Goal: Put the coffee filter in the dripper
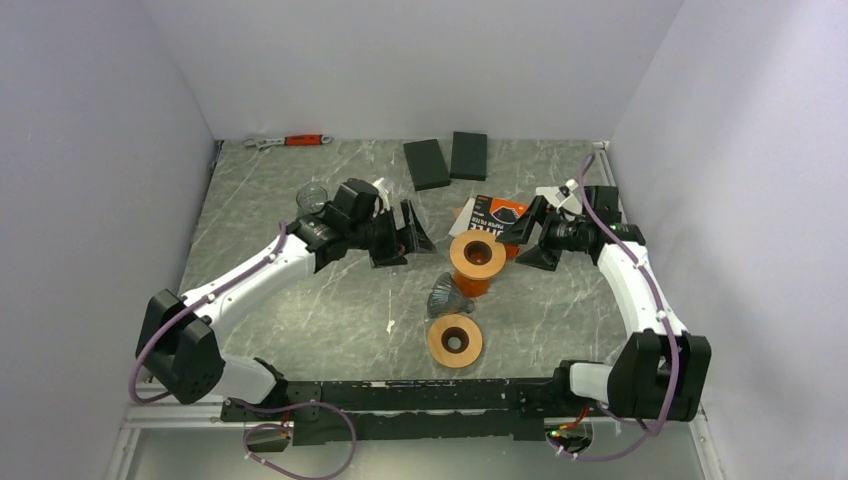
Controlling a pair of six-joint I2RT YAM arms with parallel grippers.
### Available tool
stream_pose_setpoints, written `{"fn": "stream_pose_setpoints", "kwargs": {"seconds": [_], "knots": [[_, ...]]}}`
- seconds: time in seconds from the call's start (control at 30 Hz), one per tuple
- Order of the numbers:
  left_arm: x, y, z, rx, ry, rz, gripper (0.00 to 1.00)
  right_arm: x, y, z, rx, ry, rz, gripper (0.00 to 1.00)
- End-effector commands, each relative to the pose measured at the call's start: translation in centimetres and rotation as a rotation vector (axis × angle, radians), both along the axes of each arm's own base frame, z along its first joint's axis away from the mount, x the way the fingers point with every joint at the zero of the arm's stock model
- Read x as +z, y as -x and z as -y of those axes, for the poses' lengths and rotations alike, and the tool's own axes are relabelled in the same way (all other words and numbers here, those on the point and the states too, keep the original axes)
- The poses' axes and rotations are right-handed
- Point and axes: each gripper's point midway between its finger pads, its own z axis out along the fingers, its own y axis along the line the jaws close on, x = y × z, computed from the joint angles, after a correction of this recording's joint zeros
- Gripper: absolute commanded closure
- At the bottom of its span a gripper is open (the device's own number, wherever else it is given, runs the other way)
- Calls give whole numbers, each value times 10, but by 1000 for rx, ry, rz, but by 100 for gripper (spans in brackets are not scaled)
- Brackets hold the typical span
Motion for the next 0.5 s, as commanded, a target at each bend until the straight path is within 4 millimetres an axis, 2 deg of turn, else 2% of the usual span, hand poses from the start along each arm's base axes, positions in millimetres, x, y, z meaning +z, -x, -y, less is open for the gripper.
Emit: {"fn": "stream_pose_setpoints", "kwargs": {"seconds": [0.0,0.1,0.23,0.47], "knots": [[-8,17,14,-125,-85,71,9,30,-1,7,-25,53,77,10],[-28,35,27,-225,-166,97,11,34,0,9,-31,68,82,6],[-50,52,42,-310,-231,137,18,38,4,11,-39,80,80,1],[-66,54,57,-368,-211,184,35,40,15,7,-56,53,75,0]]}}
